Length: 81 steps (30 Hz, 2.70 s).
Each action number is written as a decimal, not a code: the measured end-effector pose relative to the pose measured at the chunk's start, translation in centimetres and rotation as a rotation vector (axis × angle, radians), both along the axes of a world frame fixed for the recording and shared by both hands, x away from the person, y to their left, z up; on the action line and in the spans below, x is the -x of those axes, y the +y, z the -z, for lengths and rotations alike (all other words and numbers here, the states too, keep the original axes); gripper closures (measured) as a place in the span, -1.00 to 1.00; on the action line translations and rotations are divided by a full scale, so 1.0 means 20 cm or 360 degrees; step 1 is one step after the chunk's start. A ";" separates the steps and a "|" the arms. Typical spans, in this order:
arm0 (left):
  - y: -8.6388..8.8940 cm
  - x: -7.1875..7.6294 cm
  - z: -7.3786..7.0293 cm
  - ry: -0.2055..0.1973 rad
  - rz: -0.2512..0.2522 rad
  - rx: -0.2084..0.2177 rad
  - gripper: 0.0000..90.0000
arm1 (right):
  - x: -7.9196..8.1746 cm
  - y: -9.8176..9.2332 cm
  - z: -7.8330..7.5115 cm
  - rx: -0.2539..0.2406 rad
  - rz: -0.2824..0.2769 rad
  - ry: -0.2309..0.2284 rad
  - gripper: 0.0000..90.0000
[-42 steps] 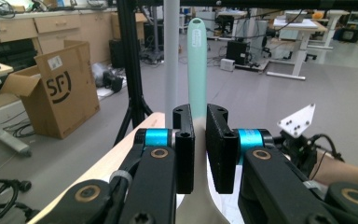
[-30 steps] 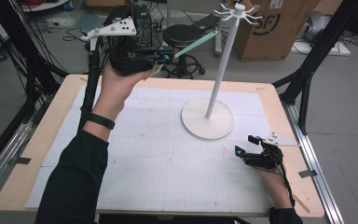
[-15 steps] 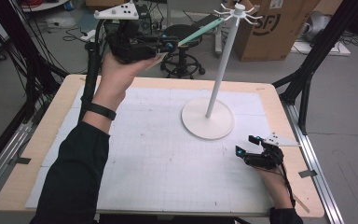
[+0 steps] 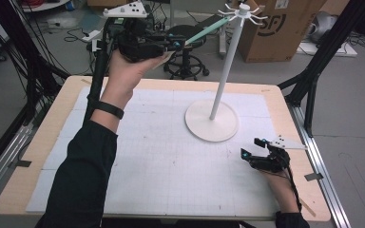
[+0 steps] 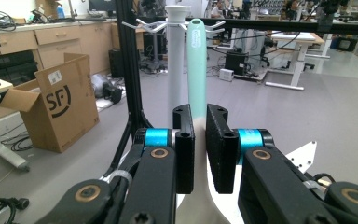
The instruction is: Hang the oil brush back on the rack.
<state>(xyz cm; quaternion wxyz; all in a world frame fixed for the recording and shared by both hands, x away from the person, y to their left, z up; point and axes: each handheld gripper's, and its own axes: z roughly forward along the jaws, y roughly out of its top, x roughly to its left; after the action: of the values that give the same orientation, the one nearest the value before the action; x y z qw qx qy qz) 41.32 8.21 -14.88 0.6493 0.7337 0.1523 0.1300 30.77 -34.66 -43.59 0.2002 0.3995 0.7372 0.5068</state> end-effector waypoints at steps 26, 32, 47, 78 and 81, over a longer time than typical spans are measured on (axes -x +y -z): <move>-0.09 -0.04 0.06 0.0012 -0.0054 -0.0100 0.82 | 0.00 0.00 0.00 -0.0005 0.0008 0.0001 -0.55; -0.09 -0.05 0.07 0.0037 -0.0066 -0.0111 0.82 | 0.00 -0.01 0.00 -0.0003 0.0006 -0.0006 -0.55; 0.15 0.00 0.33 0.0061 -0.0235 -0.0254 -0.30 | 0.01 -0.02 0.01 0.0011 0.0008 0.0004 -0.55; 1.05 0.42 1.23 0.0213 -0.0556 -0.0320 -0.41 | 0.01 -0.02 0.02 0.0051 0.0016 -0.0039 -0.55; 1.03 0.42 1.24 0.0235 -0.0546 -0.0320 -0.44 | 0.01 -0.02 0.03 0.0037 0.0023 -0.0028 -0.55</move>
<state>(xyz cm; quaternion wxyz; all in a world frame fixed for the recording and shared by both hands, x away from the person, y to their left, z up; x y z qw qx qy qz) 32.92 28.83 -39.70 0.5283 0.7656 0.3083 0.1990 30.50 -35.12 -44.11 0.2149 0.3979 0.7384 0.5002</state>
